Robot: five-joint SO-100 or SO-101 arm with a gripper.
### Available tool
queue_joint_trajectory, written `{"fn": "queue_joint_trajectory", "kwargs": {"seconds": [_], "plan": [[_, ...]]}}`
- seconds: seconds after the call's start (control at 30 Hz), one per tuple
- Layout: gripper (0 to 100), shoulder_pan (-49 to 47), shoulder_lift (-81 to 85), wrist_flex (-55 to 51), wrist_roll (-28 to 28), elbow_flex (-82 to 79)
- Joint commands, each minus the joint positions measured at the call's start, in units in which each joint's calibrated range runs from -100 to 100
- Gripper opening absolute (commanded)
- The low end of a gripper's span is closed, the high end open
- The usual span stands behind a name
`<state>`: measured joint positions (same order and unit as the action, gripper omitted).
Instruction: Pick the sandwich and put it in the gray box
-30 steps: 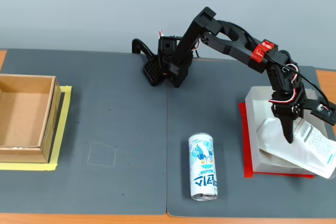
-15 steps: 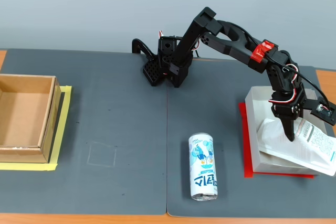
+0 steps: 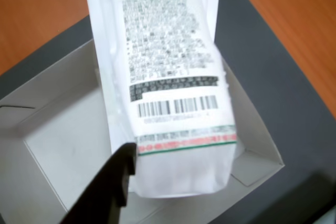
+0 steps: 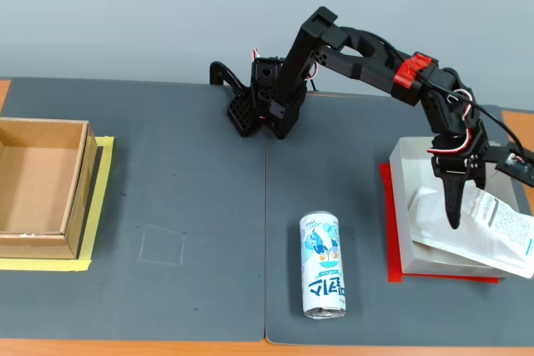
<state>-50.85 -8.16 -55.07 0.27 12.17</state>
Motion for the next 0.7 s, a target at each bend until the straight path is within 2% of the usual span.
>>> {"fn": "queue_joint_trajectory", "kwargs": {"seconds": [0.0,0.17,0.37,0.67], "plan": [[40,0.46,5.74,0.56,-0.4,2.89],[39,1.8,9.47,0.47,-0.4,2.89],[33,5.9,14.73,-0.05,-0.45,2.89],[12,19.11,23.71,-0.22,-0.09,0.36]]}}
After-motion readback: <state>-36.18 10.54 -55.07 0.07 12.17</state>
